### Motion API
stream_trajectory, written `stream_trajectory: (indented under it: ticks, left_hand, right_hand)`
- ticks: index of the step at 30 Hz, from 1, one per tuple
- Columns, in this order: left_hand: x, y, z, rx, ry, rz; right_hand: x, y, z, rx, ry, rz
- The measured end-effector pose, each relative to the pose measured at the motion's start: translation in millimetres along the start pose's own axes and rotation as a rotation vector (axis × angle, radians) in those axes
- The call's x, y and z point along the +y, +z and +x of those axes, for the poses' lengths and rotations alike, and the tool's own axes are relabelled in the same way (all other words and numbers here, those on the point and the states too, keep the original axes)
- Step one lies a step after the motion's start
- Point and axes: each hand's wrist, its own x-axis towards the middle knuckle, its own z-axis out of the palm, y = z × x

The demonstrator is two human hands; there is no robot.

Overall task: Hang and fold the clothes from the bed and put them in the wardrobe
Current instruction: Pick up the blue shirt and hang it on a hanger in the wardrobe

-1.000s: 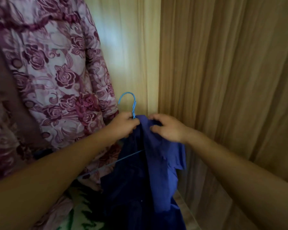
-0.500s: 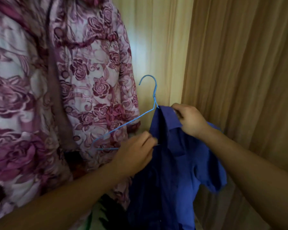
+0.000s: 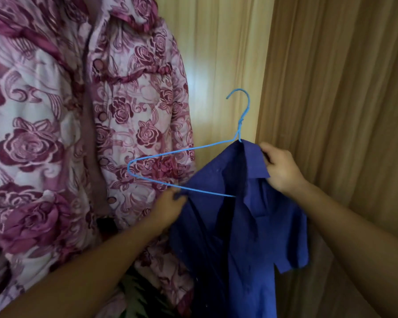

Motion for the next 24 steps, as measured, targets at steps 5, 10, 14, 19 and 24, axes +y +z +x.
stream_trajectory:
  ticks: [5, 10, 14, 19, 24]
  left_hand:
    - [35.2, -82.6, 18.1, -0.053, -0.207, -0.335]
    - [77.8, -149.4, 23.4, -0.222, -0.285, -0.395]
    - [120.2, -180.3, 32.3, -0.089, -0.25, -0.33]
    - [172.0, -193.0, 39.8, 0.111, -0.03, 0.229]
    - [218.9, -176.1, 39.9, 0.053, 0.11, 0.426]
  right_hand:
    - [-5.6, -13.0, 3.1, -0.006, -0.024, -0.063]
    - [-15.7, -21.5, 12.1, 0.037, -0.078, -0.131]
    - [-24.2, -26.8, 23.3, 0.026, -0.138, -0.325]
    - [-39.8, -31.9, 43.8, 0.102, -0.243, -0.711]
    - [-62.0, -48.4, 59.5, 0.189, -0.182, -0.813]
